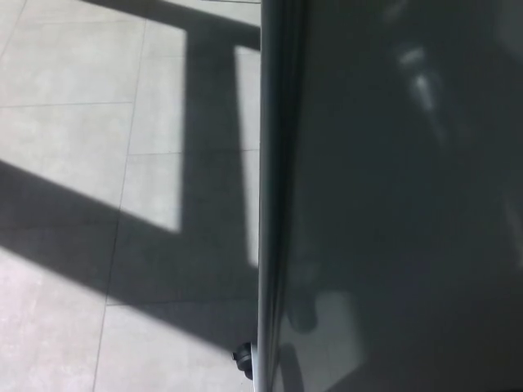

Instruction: A white board is being place on the right hand side and parallel to the robot and the robot uses its left hand to grab on the leftside of the whiteboard and drag the whiteboard from the right hand side to the left hand side

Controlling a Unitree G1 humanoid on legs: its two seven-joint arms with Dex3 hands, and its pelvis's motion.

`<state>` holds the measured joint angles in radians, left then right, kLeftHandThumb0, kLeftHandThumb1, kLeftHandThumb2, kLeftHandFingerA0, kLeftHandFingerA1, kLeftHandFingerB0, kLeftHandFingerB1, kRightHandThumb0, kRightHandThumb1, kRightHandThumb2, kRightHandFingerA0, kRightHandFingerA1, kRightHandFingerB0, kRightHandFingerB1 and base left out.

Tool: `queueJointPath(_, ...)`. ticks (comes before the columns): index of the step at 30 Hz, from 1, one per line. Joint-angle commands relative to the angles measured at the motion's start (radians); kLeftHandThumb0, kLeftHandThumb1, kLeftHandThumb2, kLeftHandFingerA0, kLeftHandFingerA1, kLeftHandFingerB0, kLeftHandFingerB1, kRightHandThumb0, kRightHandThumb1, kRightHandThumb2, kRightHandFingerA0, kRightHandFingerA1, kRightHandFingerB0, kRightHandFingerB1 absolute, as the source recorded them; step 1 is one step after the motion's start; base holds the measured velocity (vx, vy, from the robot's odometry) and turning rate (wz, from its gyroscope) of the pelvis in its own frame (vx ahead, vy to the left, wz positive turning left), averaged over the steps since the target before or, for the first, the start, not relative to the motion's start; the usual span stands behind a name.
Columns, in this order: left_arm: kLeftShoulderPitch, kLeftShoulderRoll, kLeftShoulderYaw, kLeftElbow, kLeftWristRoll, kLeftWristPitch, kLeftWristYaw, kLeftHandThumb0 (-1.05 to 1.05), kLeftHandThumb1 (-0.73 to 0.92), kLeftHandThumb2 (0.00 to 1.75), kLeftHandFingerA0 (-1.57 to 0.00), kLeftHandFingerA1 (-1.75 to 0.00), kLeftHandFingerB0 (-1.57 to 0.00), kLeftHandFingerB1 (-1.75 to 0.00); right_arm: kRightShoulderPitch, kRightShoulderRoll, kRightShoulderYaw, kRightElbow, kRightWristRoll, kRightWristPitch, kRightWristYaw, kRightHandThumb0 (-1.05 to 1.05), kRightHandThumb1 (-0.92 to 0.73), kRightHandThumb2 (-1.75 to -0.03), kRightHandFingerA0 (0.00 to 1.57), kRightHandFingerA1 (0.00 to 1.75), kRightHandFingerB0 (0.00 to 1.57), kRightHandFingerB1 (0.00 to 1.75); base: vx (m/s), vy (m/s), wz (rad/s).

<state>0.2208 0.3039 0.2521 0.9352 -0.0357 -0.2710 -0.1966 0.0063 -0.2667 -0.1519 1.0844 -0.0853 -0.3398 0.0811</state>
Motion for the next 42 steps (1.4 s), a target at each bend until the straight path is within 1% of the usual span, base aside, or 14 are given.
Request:
queueJointPath(1,0.013,0.036,0.046,-0.039,-0.073,-0.138,-0.092,-0.3,0.66,0.6,-0.46,-0.37,-0.32,-0.32,-0.013,-0.034,-0.036,0.065,0.042,-0.198,0.029,-0.53,-0.63,-0.75,0.83,0.88,0.47,0.65,0.0,0.0,0.0)
queueJointPath(4,0.01,0.032,0.066,-0.085,-0.107,-0.154,-0.136,-0.31,0.67,0.61,-0.44,-0.37,-0.32,-0.32,-0.018,-0.036,-0.031,0.082,0.029,-0.207,0.012,-0.54,-0.62,-0.75,0.85,0.86,0.48,0.64,0.0,0.0,0.0)
queueJointPath(20,-0.13,0.081,0.116,-0.383,-0.229,0.061,-0.258,-0.25,0.62,0.58,-0.42,-0.39,-0.31,-0.33,-0.024,-0.042,-0.024,0.129,0.028,-0.247,0.002,-0.51,-0.62,-0.75,0.86,0.85,0.48,0.63,0.0,0.0,0.0)
queueJointPath(21,-0.169,0.091,0.108,-0.406,-0.233,0.09,-0.265,-0.29,0.59,0.63,-0.32,-0.39,-0.26,-0.34,-0.026,-0.042,-0.026,0.131,0.031,-0.246,0.008,-0.51,-0.63,-0.75,0.83,0.84,0.48,0.61,0.0,0.0,0.0)
queueJointPath(25,-0.25,0.122,0.051,-0.486,-0.217,0.144,-0.327,-0.34,0.59,0.63,-0.22,-0.38,-0.23,-0.33,-0.024,-0.038,-0.036,0.129,0.045,-0.248,0.017,-0.5,-0.61,-0.75,0.84,0.85,0.48,0.61,0.0,0.0,0.0)
queueJointPath(26,-0.265,0.133,0.03,-0.523,-0.213,0.175,-0.336,-0.21,0.48,0.96,-0.11,-0.51,-0.08,-0.49,-0.024,-0.037,-0.037,0.131,0.045,-0.249,0.019,-0.5,-0.61,-0.75,0.84,0.86,0.48,0.62,0.0,0.0,0.0)
queueJointPath(27,-0.273,0.139,0.019,-0.539,-0.213,0.194,-0.34,-0.41,0.54,0.64,-0.16,-0.37,-0.17,-0.32,-0.024,-0.037,-0.037,0.132,0.045,-0.251,0.02,-0.5,-0.6,-0.76,0.85,0.87,0.48,0.62,0.0,0.0,0.0)
queueJointPath(28,-0.291,0.151,-0.007,-0.568,-0.201,0.216,-0.348,-0.26,0.47,0.95,-0.03,-0.49,0.0,-0.45,-0.024,-0.035,-0.038,0.133,0.045,-0.256,0.022,-0.5,-0.6,-0.75,0.86,0.87,0.49,0.63,0.0,0.0,0.0)
queueJointPath(31,-0.347,0.165,-0.07,-0.627,-0.176,0.276,-0.344,-0.26,0.39,0.9,-0.04,-0.49,0.0,-0.47,-0.023,-0.036,-0.032,0.133,0.037,-0.258,0.021,-0.51,-0.62,-0.75,0.84,0.86,0.48,0.63,0.0,0.0,0.0)
queueJointPath(32,-0.364,0.168,-0.086,-0.647,-0.181,0.316,-0.348,-0.4,0.47,0.56,-0.1,-0.32,-0.08,-0.23,-0.022,-0.038,-0.029,0.133,0.033,-0.259,0.017,-0.51,-0.63,-0.74,0.84,0.85,0.47,0.61,0.0,0.0,0.0)
queueJointPath(33,-0.391,0.167,-0.106,-0.662,-0.189,0.357,-0.359,-0.39,0.3,0.71,0.0,-0.36,0.0,-0.28,-0.021,-0.039,-0.027,0.132,0.029,-0.26,0.011,-0.51,-0.62,-0.73,0.86,0.85,0.48,0.62,0.0,0.0,0.0)
queueJointPath(36,-0.446,0.155,-0.143,-0.672,-0.191,0.408,-0.366,-0.39,0.29,0.68,0.0,-0.33,0.0,-0.22,-0.018,-0.039,-0.021,0.132,0.022,-0.258,0.001,-0.51,-0.62,-0.74,0.87,0.85,0.47,0.62,0.0,0.0,0.0)
queueJointPath(38,-0.516,0.141,-0.169,-0.655,-0.205,0.462,-0.382,-0.42,0.29,0.64,0.0,-0.22,0.0,-0.1,-0.021,-0.039,-0.019,0.138,0.02,-0.262,-0.003,-0.54,-0.61,-0.75,0.92,0.87,0.48,0.65,0.0,0.0,0.0)
queueJointPath(42,-0.598,0.13,-0.22,-0.605,-0.151,0.449,-0.365,-0.46,0.33,0.7,-0.01,-0.3,0.0,-0.12,-0.015,-0.043,-0.012,0.136,0.011,-0.267,-0.009,-0.54,-0.63,-0.73,0.9,0.85,0.48,0.63,0.0,0.0,0.0)
